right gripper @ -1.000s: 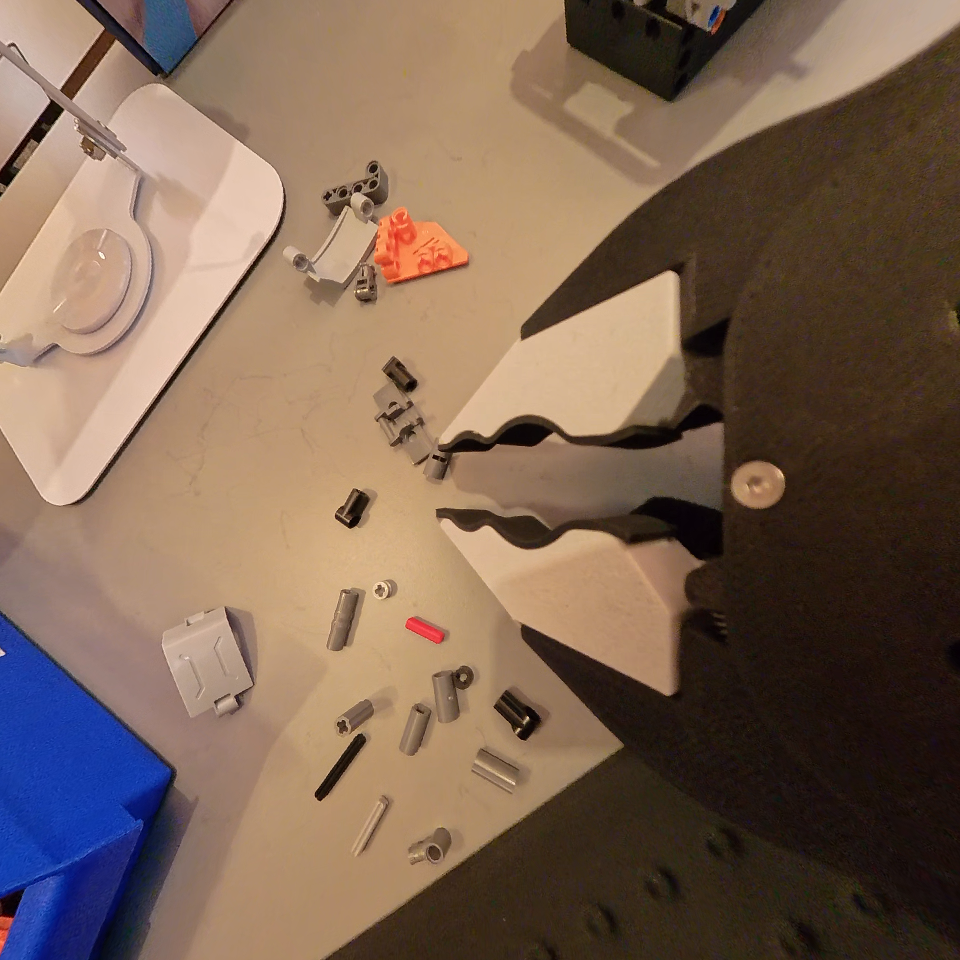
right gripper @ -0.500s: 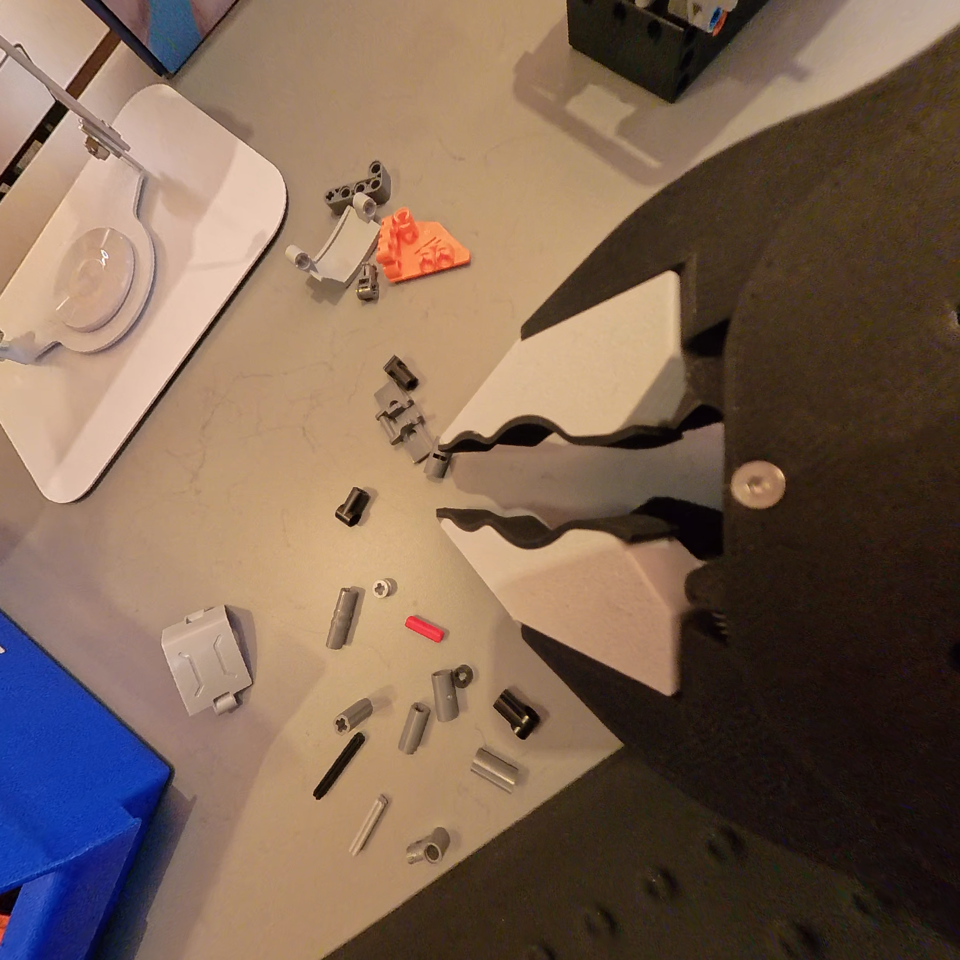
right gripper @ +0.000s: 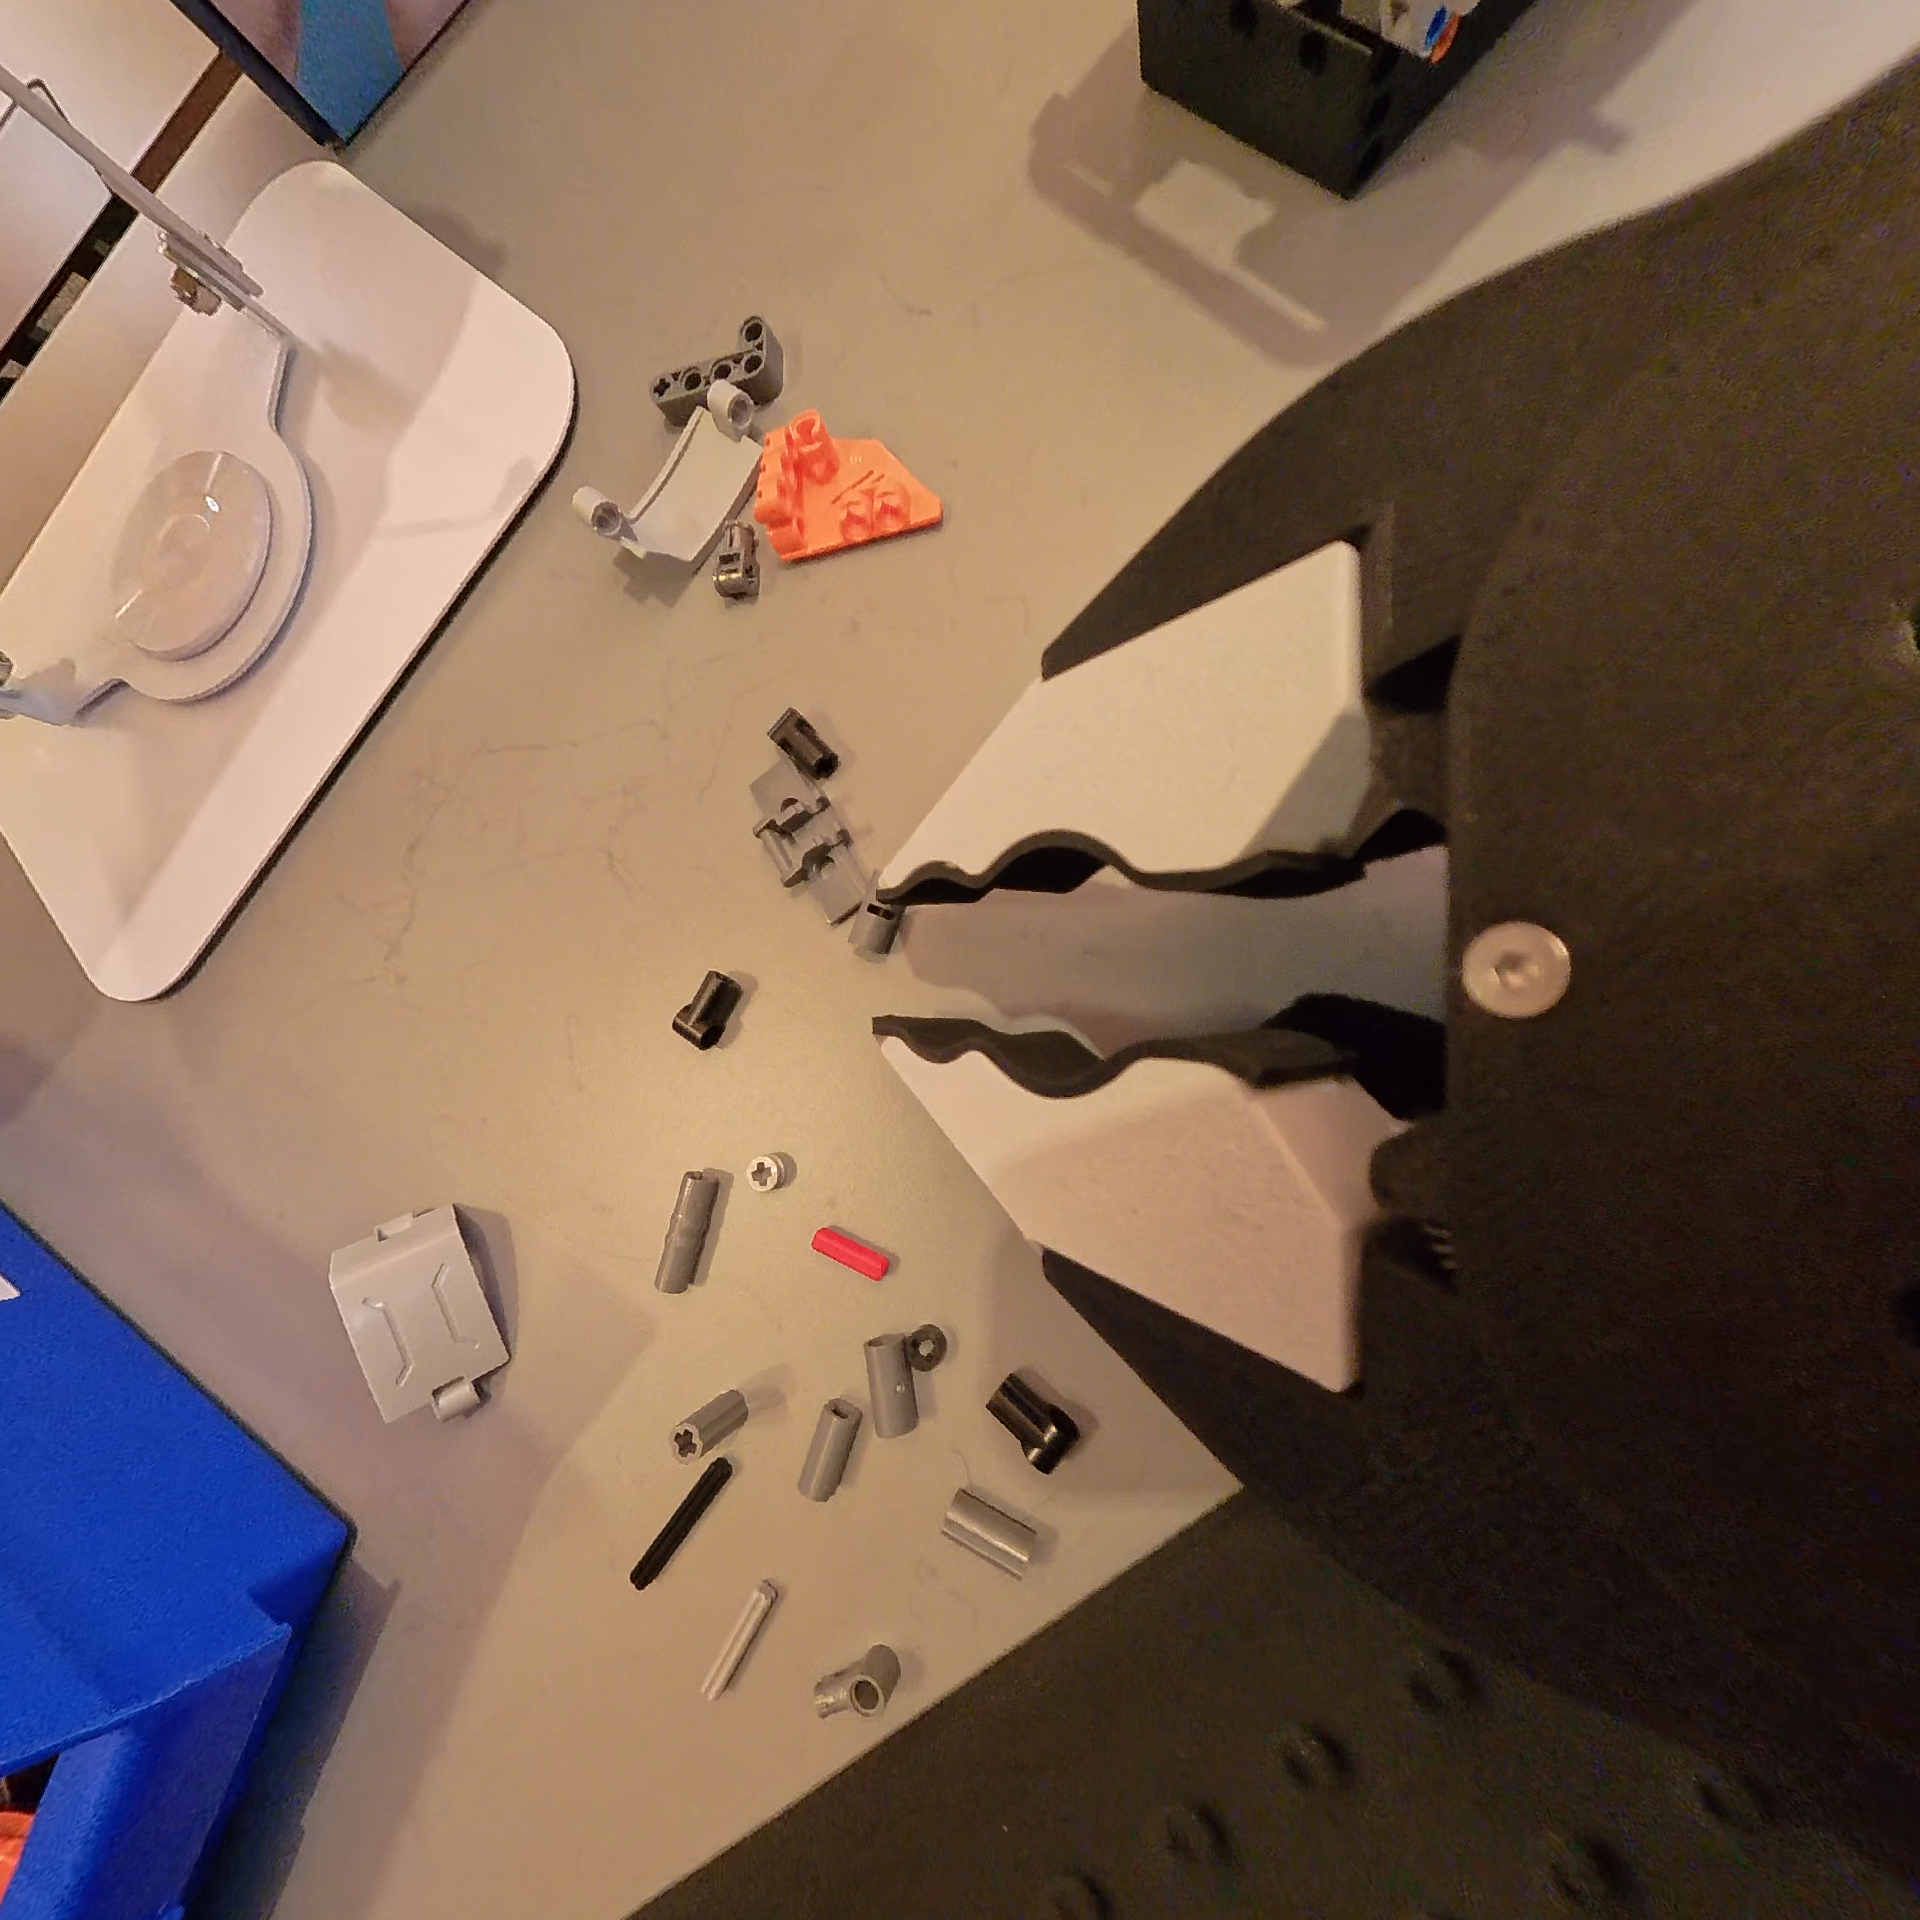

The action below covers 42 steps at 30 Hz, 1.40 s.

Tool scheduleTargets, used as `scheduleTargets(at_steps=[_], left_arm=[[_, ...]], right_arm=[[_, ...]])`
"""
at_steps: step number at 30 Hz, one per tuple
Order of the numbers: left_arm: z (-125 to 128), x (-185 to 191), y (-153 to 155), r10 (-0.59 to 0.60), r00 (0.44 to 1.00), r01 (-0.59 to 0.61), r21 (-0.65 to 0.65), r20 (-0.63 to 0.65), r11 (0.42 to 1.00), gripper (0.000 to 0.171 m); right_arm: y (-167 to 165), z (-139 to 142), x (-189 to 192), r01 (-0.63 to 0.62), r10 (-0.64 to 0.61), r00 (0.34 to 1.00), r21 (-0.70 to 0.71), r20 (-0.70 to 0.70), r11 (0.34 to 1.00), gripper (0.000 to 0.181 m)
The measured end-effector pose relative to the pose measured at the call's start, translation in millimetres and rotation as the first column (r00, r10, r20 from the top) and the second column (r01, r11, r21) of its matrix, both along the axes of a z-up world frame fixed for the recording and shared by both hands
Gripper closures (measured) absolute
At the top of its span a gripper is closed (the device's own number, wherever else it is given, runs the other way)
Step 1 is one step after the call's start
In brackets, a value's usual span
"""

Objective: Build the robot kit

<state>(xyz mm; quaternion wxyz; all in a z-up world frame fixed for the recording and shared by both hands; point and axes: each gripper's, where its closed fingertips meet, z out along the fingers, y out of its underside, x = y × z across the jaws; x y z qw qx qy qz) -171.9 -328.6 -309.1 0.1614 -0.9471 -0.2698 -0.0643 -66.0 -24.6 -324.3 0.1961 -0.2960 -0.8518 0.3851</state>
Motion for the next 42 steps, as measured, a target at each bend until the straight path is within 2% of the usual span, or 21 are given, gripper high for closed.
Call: scheduleTargets(at_steps=[6,8,9,11,12,13,15,18,21,23,27,28,29,32,37,40,42], left_arm=[[11,26,1,-0.027,0.997,0.023,0.048,0.078,0.999,0.164],[10,26,-4,-0.006,0.998,0.004,0.021,0.067,1.0,0.148],[11,25,-6,-0.004,0.999,0.003,0.019,0.054,1.0,0.145],[18,10,-9,0.037,0.999,-0.036,0.04,-0.013,0.999,0.146],[22,0,-10,0.063,0.997,-0.06,0.055,-0.053,0.997,0.14],[26,-10,-10,0.076,0.993,-0.07,0.068,-0.096,0.995,0.134],[29,-27,-7,0.078,0.985,-0.064,0.095,-0.151,0.993,0.134],[16,-45,-12,0.078,0.983,-0.074,0.03,-0.164,0.997,0.124],[0,-56,-18,0.076,0.982,-0.085,-0.043,-0.17,0.995,0.123],[-7,-55,-14,0.075,0.987,-0.081,-0.04,-0.143,0.996,0.128],[-20,-47,-10,0.061,0.993,-0.068,-0.068,-0.099,0.995,0.127],[-19,-45,-7,0.052,0.994,-0.057,-0.052,-0.092,0.997,0.13],[-18,-41,-5,0.052,0.997,-0.054,-0.037,-0.065,0.998,0.126],[-7,-24,2,-0.009,1.0,0.009,0.02,-0.008,1.0,0.135],[11,-24,-25,0.029,0.996,-0.034,-0.059,-0.089,0.998,0.13],[17,-22,-50,0.043,0.991,-0.062,-0.154,-0.124,0.986,0.117],[17,-19,-60,0.071,0.992,-0.089,-0.177,-0.105,0.98,0.105]], right_arm=[[0,0,0,-0.002,0.002,1.0,0.001,0.003,1.0,0.163],[0,0,0,-0.002,0.002,1.0,0.0,0.003,1.0,0.163],[0,0,0,-0.002,0.002,1.0,0.0,0.003,1.0,0.163],[0,0,0,-0.003,0.003,1.0,0.001,0.002,1.0,0.163],[0,-1,0,-0.003,0.003,1.0,0.001,0.003,1.0,0.163],[-1,-1,0,-0.003,0.003,1.0,0.002,0.004,1.0,0.163],[-1,-1,1,-0.005,0.005,1.0,0.004,0.004,1.0,0.163],[-1,-1,1,-0.005,0.005,1.0,0.005,0.002,1.0,0.163],[-1,-1,0,-0.004,0.004,1.0,0.004,0.0,1.0,0.163],[0,0,0,-0.003,0.003,1.0,0.001,0.0,1.0,0.163],[0,0,0,-0.002,0.002,1.0,-0.001,0.003,1.0,0.163],[0,0,0,-0.002,0.002,1.0,-0.002,0.004,1.0,0.163],[0,0,0,-0.002,0.002,1.0,-0.002,0.005,1.0,0.162],[0,-1,0,-0.002,0.002,1.0,-0.003,0.007,1.0,0.163],[0,0,0,0.001,-0.001,1.0,-0.006,0.008,1.0,0.162],[0,-1,0,0.002,-0.002,1.0,-0.007,0.01,1.0,0.162],[0,-1,0,0.001,-0.001,1.0,-0.005,0.01,1.0,0.162]])
